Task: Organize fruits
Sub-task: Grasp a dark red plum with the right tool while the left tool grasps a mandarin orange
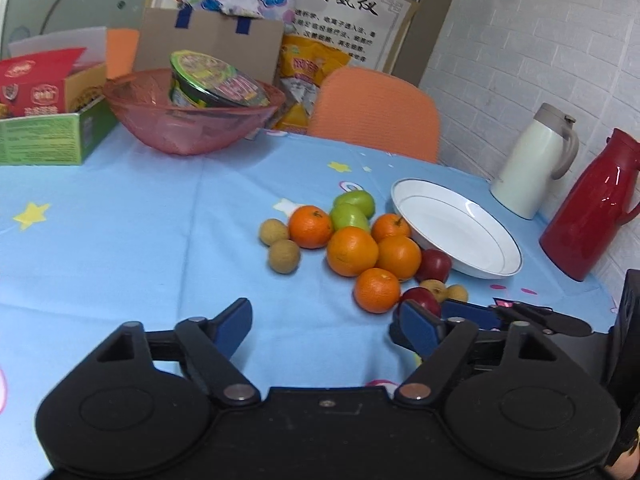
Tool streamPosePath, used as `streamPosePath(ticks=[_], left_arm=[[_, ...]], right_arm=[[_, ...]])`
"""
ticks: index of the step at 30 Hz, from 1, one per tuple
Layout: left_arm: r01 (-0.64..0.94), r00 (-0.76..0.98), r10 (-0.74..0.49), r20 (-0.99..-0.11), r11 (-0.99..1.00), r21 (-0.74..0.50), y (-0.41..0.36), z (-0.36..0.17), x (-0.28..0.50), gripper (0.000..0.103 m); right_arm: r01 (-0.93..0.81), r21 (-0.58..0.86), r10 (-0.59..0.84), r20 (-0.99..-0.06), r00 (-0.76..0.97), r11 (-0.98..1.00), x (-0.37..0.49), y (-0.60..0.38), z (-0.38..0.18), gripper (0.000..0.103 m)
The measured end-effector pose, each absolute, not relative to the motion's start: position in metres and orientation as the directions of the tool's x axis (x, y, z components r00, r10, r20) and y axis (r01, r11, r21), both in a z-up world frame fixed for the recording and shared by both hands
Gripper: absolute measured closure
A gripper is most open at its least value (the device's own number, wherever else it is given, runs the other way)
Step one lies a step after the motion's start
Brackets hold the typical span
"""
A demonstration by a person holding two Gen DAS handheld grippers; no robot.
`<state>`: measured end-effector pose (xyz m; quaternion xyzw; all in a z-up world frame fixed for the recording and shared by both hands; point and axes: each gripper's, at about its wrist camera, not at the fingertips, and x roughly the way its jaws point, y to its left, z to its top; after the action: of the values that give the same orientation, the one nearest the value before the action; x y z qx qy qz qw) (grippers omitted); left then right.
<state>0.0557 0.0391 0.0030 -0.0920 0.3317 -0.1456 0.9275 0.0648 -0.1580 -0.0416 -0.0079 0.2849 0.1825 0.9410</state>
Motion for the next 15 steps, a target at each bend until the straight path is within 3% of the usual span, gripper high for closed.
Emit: streamPosePath(ticks=[1, 3, 4, 15], left_arm=[[0.218, 0.731, -0.34, -0.592, 0.938, -0.27, 0.037, 0.002, 0.059, 0.0], [0.239, 0.716, -0.359, -0.599, 0.932, -0.274, 0.031, 0.0, 0.068, 0.0], [0.249, 0.704, -0.371, -0.605, 0.928, -0.278, 0.027, -0.002, 0.073, 0.0], [0.313, 0.621, -0.426, -0.658, 0.904, -0.289, -0.009, -0.018, 0.116, 0.0]], right_arm=[[-0.347, 0.097, 0.343, -0.54, 0.769, 0.933, 0.066, -0.159, -0.042, 0.013], [-0.339, 0.12, 0.348, -0.538, 0.768, 0.933, 0.067, -0.163, -0.043, 0.036], [-0.342, 0.138, 0.36, -0.536, 0.763, 0.93, 0.068, -0.165, -0.043, 0.038], [-0.339, 0.129, 0.353, -0.542, 0.762, 0.932, 0.048, -0.189, -0.042, 0.038]])
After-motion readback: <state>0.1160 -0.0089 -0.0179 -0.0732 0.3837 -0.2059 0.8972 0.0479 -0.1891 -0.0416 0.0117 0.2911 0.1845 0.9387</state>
